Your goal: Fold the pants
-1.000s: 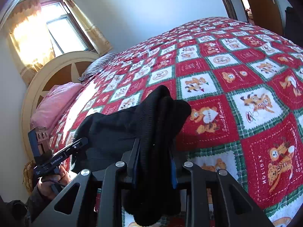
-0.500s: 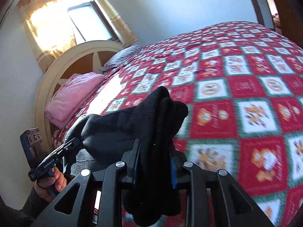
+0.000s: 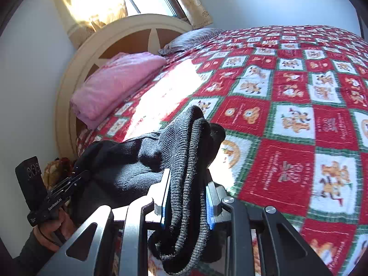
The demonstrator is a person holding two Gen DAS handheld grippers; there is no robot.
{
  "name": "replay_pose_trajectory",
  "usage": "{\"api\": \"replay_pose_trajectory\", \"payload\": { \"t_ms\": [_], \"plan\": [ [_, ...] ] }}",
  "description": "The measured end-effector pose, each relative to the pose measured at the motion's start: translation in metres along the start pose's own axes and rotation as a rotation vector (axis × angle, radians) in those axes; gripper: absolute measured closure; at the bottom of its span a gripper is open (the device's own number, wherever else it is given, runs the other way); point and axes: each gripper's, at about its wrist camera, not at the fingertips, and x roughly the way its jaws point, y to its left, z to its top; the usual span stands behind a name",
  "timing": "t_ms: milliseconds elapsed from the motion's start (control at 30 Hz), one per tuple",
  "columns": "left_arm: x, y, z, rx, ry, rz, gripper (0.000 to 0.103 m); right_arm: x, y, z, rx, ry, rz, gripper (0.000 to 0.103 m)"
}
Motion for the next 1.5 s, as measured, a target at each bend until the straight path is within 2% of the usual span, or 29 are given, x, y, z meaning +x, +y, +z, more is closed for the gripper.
{"api": "replay_pose_trajectory", "payload": {
  "t_ms": [33,100,133,200,300,700,833,1033,1067,1200,1500],
  "plan": [
    [0.008,0.004,-0.004,-0.005,0.016,0.011,0.082,0.006,-0.003,-0.001,0.013,0.014,-0.009,0.075],
    [0.011,0.005,-0.012,-0.007,0.024,0.032,0.058,0.012,-0.017,-0.001,0.067,0.026,-0.011,0.073],
    [0.011,0.004,-0.014,0.001,0.018,0.049,0.052,0.013,-0.024,-0.001,0.09,0.029,-0.008,0.069],
    [0.007,0.007,-0.016,0.023,0.0,0.096,0.034,0.013,-0.034,-0.003,0.122,0.034,-0.016,0.06],
    [0.004,0.01,-0.016,0.021,0.004,0.108,0.027,0.01,-0.043,-0.005,0.152,0.024,-0.028,0.052],
    [-0.006,0.008,-0.016,0.035,0.01,0.16,0.024,-0.019,-0.046,-0.014,0.152,-0.038,-0.123,0.048],
    [-0.01,0.008,-0.017,0.038,0.018,0.171,0.024,-0.032,-0.046,-0.015,0.15,-0.053,-0.212,0.048],
    [-0.028,0.0,-0.016,0.036,0.006,0.156,0.024,-0.055,-0.045,-0.022,0.19,-0.068,-0.225,0.048],
    [-0.033,-0.002,-0.015,0.039,-0.002,0.156,0.023,-0.06,-0.04,-0.025,0.182,-0.069,-0.233,0.048],
    [-0.055,-0.018,-0.008,0.053,-0.058,0.147,0.009,-0.085,-0.015,-0.034,0.138,-0.095,-0.233,0.043],
    [-0.098,-0.055,0.01,0.095,-0.173,0.101,0.002,-0.149,0.051,-0.053,-0.004,-0.216,-0.218,0.038]
  ]
}}
